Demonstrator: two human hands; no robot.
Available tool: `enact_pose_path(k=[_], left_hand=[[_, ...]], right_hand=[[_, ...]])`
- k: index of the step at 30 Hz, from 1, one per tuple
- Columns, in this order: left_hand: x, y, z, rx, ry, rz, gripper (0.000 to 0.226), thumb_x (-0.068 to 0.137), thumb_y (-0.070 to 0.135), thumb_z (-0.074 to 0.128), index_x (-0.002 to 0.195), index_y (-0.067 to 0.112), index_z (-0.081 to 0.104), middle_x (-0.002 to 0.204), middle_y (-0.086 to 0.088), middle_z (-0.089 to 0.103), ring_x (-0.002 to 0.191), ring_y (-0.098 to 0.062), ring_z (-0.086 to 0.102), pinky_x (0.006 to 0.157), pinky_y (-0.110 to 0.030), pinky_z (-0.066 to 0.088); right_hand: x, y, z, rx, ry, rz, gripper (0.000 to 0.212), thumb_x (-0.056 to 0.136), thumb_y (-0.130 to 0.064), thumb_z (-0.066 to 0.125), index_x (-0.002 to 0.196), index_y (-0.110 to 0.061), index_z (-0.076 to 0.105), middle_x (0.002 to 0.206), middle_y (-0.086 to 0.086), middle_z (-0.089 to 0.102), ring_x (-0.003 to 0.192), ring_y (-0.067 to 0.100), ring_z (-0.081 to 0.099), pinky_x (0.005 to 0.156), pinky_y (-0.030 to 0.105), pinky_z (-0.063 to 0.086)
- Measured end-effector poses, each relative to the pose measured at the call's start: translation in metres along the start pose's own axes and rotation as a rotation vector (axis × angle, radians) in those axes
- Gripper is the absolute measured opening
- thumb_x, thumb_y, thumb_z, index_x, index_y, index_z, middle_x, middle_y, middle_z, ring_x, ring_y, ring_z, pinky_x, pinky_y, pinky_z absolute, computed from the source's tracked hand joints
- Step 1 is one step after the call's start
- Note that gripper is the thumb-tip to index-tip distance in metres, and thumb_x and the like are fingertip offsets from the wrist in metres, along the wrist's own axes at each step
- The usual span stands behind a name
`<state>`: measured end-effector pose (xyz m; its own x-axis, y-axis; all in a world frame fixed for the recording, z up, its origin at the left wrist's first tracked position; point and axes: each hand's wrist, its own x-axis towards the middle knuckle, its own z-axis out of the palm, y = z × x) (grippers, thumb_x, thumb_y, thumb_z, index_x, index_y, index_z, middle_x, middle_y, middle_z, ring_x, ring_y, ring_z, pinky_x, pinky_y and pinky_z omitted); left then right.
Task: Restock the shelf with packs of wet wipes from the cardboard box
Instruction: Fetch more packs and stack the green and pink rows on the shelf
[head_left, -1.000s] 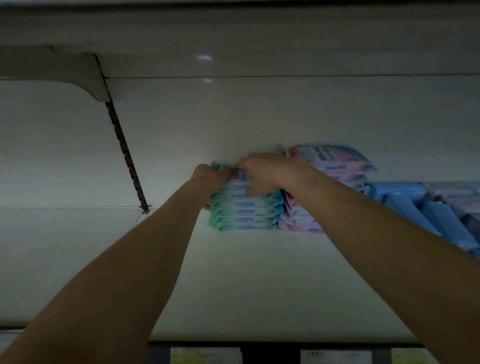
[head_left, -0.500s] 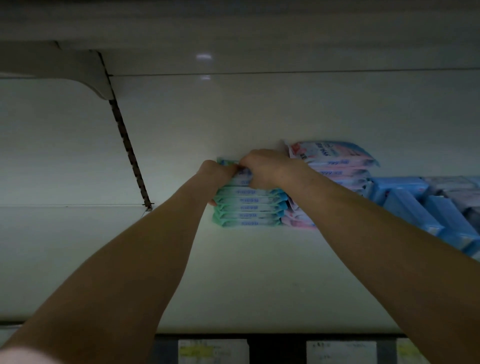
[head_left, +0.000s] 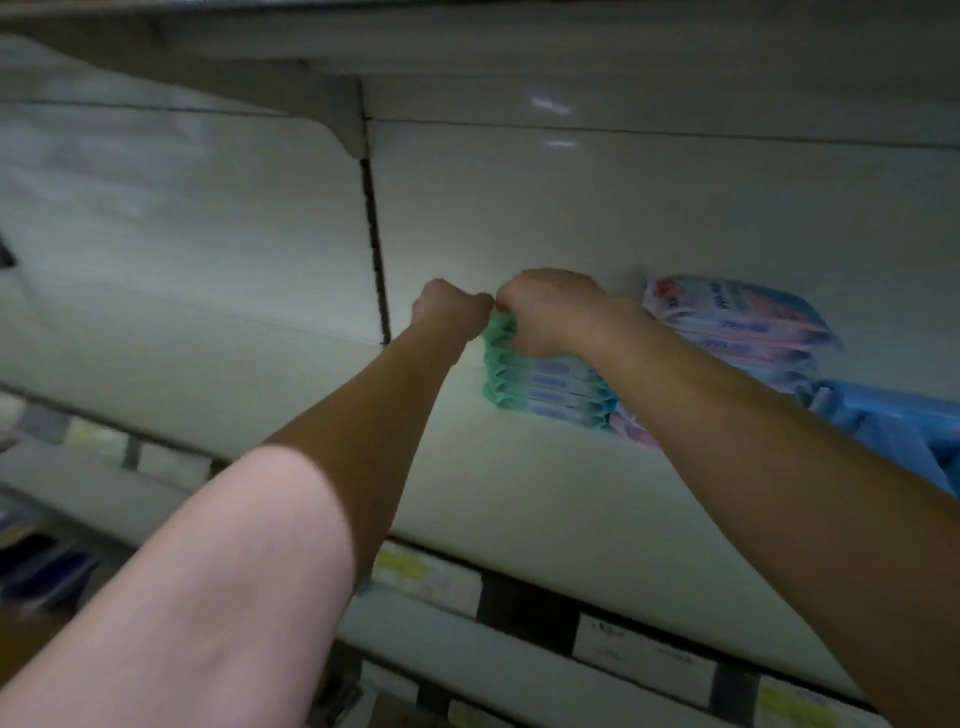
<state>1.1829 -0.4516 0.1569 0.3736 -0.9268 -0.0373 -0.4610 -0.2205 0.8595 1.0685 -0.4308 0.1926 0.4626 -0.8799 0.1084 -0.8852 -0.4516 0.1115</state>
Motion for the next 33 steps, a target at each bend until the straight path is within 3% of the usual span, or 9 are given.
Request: enact_pose_path(k=[2,6,8,11,15,20,23,29,33], left_hand=[[-0.017,-0.010,-0.019,-0.031,0.080,-0.026,0.040,0.090,0.028,0.060,0.116,-0.003,0.056,0.104,-0.016,0.064,0.071,-0.028,0.060,0.045,-0.019,0.035],[-0.055,-0.046,-0.059,-0.202,0.227,-0.125,0.047,0.087,0.014,0.061,0.131,0.004,0.050,0.121,-0.019,0.062,0.108,-0.031,0.062,0.070,-0.029,0.045],[-0.076,-0.068,-0.082,-0.285,0.291,-0.161,0.054,0.088,0.012,0.060,0.139,0.007,0.042,0.127,-0.018,0.058,0.115,-0.031,0.059,0.080,-0.032,0.046],[-0.112,-0.101,-0.122,-0.374,0.412,-0.250,0.055,0.090,0.013,0.058,0.142,0.010,0.039,0.132,-0.017,0.055,0.118,-0.030,0.057,0.095,-0.038,0.047],[-0.165,-0.148,-0.179,-0.384,0.620,-0.322,0.027,0.090,0.016,0.058,0.117,0.016,0.055,0.119,-0.009,0.060,0.100,-0.025,0.061,0.079,-0.033,0.050],[-0.252,-0.210,-0.250,-0.393,0.826,-0.445,0.052,0.086,0.017,0.062,0.136,0.016,0.046,0.124,-0.009,0.057,0.108,-0.027,0.058,0.082,-0.035,0.051],[-0.315,-0.243,-0.288,-0.394,0.949,-0.509,0.053,0.085,0.018,0.061,0.135,0.017,0.045,0.124,-0.009,0.057,0.104,-0.026,0.060,0.072,-0.032,0.049],[-0.452,-0.311,-0.349,-0.374,1.146,-0.677,0.055,0.090,0.017,0.059,0.141,0.017,0.040,0.122,-0.007,0.055,0.098,-0.023,0.059,0.076,-0.034,0.051],[-0.536,-0.350,-0.376,-0.430,1.213,-0.796,0.055,0.092,0.014,0.057,0.143,0.017,0.038,0.123,-0.010,0.056,0.102,-0.023,0.059,0.091,-0.040,0.052]], right_hand=[[-0.007,-0.021,-0.004,-0.003,-0.003,-0.065,0.040,0.089,-0.015,0.054,0.130,-0.016,0.052,0.122,0.008,0.057,0.106,0.026,0.057,0.075,0.027,0.041],[-0.020,-0.074,-0.009,0.019,-0.023,-0.216,0.033,0.089,-0.015,0.056,0.122,-0.016,0.057,0.118,0.008,0.058,0.101,0.027,0.058,0.073,0.028,0.041],[-0.025,-0.106,-0.010,0.036,-0.033,-0.294,0.020,0.088,-0.015,0.058,0.107,-0.015,0.060,0.110,0.008,0.060,0.090,0.026,0.057,0.067,0.028,0.039],[-0.035,-0.160,-0.013,0.083,-0.044,-0.424,0.033,0.088,-0.017,0.059,0.120,-0.014,0.058,0.111,0.008,0.060,0.093,0.026,0.058,0.069,0.028,0.042],[-0.058,-0.233,-0.017,0.090,-0.036,-0.609,0.030,0.088,-0.016,0.059,0.117,-0.011,0.060,0.109,0.010,0.064,0.088,0.028,0.060,0.070,0.029,0.047],[-0.107,-0.332,-0.025,0.110,-0.055,-0.842,0.038,0.091,-0.024,0.057,0.127,-0.011,0.056,0.122,0.009,0.060,0.108,0.029,0.059,0.084,0.035,0.049],[-0.147,-0.401,-0.025,0.105,-0.051,-0.972,0.031,0.087,-0.021,0.060,0.117,-0.012,0.061,0.103,0.007,0.063,0.094,0.029,0.061,0.073,0.032,0.049],[-0.254,-0.524,-0.021,0.077,-0.110,-1.224,0.035,0.088,-0.020,0.059,0.123,-0.014,0.058,0.115,0.009,0.062,0.100,0.028,0.061,0.078,0.031,0.052],[-0.322,-0.590,-0.013,0.055,-0.175,-1.384,0.035,0.089,-0.021,0.061,0.123,-0.013,0.059,0.111,0.008,0.063,0.095,0.026,0.061,0.072,0.030,0.051]])
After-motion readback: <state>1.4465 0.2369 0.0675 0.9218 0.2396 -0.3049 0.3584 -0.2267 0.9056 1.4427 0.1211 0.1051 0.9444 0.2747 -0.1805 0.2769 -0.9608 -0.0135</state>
